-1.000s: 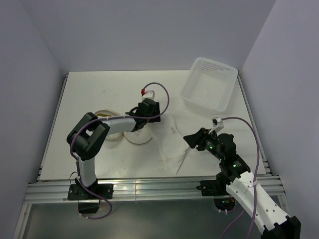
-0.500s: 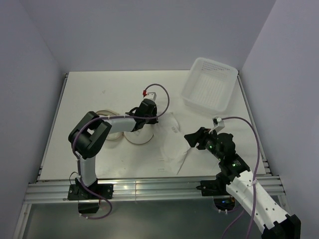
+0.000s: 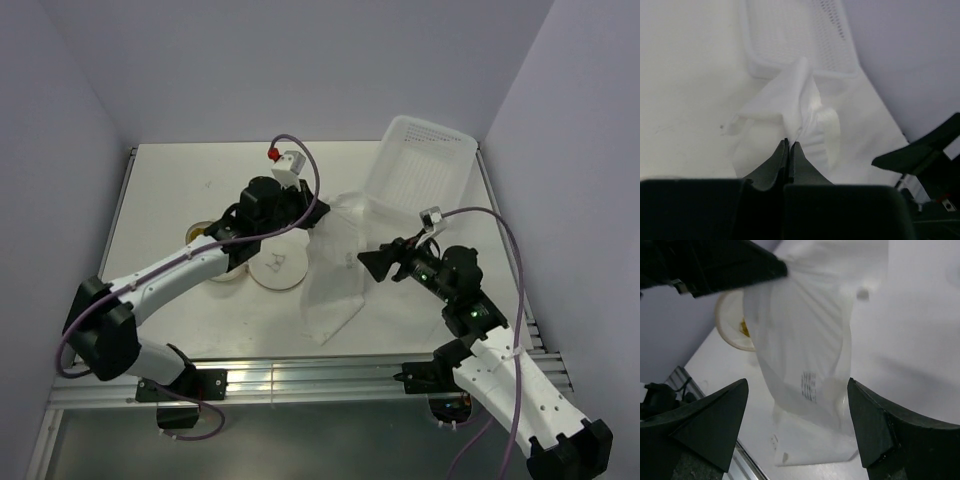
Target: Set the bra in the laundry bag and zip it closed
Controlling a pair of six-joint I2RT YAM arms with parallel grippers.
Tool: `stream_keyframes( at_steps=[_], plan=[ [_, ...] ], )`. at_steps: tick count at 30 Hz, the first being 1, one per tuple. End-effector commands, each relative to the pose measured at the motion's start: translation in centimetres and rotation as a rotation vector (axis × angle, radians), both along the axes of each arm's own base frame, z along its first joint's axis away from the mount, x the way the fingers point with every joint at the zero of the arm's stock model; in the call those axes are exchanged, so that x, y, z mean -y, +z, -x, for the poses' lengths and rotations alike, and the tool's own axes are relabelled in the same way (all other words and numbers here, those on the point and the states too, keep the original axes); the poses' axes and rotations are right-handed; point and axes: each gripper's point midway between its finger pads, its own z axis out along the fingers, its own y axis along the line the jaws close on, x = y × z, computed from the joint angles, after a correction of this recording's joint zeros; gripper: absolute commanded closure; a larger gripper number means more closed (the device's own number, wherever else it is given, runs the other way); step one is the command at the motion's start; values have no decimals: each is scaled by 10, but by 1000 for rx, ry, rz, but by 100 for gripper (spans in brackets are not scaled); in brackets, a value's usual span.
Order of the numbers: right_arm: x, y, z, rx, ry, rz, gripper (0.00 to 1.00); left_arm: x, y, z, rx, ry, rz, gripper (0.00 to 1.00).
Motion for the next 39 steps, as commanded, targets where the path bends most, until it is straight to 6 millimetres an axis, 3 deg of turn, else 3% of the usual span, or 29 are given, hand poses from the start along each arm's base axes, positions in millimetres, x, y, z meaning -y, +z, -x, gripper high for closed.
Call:
stream_keyframes(
  at_steps=[1, 2, 3, 5, 9, 15, 19, 21, 25, 28, 29, 31, 32, 34, 35, 38, 39],
  plan=[
    [-13, 82, 6, 295, 132, 34, 13, 5, 42, 35, 43, -146, 24, 100],
    [-13, 108, 7, 349, 137, 33, 13, 2, 57, 43, 69, -164, 40, 100],
    [-17, 115, 8, 385, 170, 61, 12, 1, 55, 52, 50, -195, 30, 100],
    [-17, 145, 8, 457, 172, 55, 12, -3, 78, 65, 82, -226, 55, 100],
    [-33, 167, 10, 499, 286, 71, 11, -8, 106, 86, 114, -283, 91, 100],
    [-55, 146, 7, 431, 431, 80, 11, -11, 133, 112, 156, -376, 156, 100],
    [-69, 133, 21, 390, 549, 42, 11, -12, 144, 120, 175, -400, 191, 100],
    [-73, 138, 31, 410, 589, -3, 14, -13, 148, 122, 183, -402, 201, 100],
    [-79, 131, 48, 372, 670, -81, 27, -17, 158, 127, 198, -402, 231, 100],
    [-81, 138, 53, 346, 696, -137, 65, -21, 162, 129, 202, -390, 243, 100],
    [-81, 142, 53, 330, 686, -154, 86, -24, 163, 126, 206, -363, 244, 85],
    [-79, 153, 48, 336, 643, -160, 98, -31, 162, 130, 212, -345, 243, 58],
    [-78, 159, 46, 347, 624, -160, 100, -35, 163, 132, 218, -336, 244, 35],
    [-75, 175, 44, 381, 596, -155, 100, -47, 158, 139, 228, -315, 248, 20],
    [-75, 181, 45, 392, 594, -154, 100, -51, 144, 140, 210, -299, 234, 11],
    [-73, 199, 44, 431, 587, -140, 100, -72, 141, 152, 241, -255, 256, 3],
    [-73, 201, 43, 422, 582, -134, 100, -75, 123, 153, 218, -245, 243, 2]
  ],
)
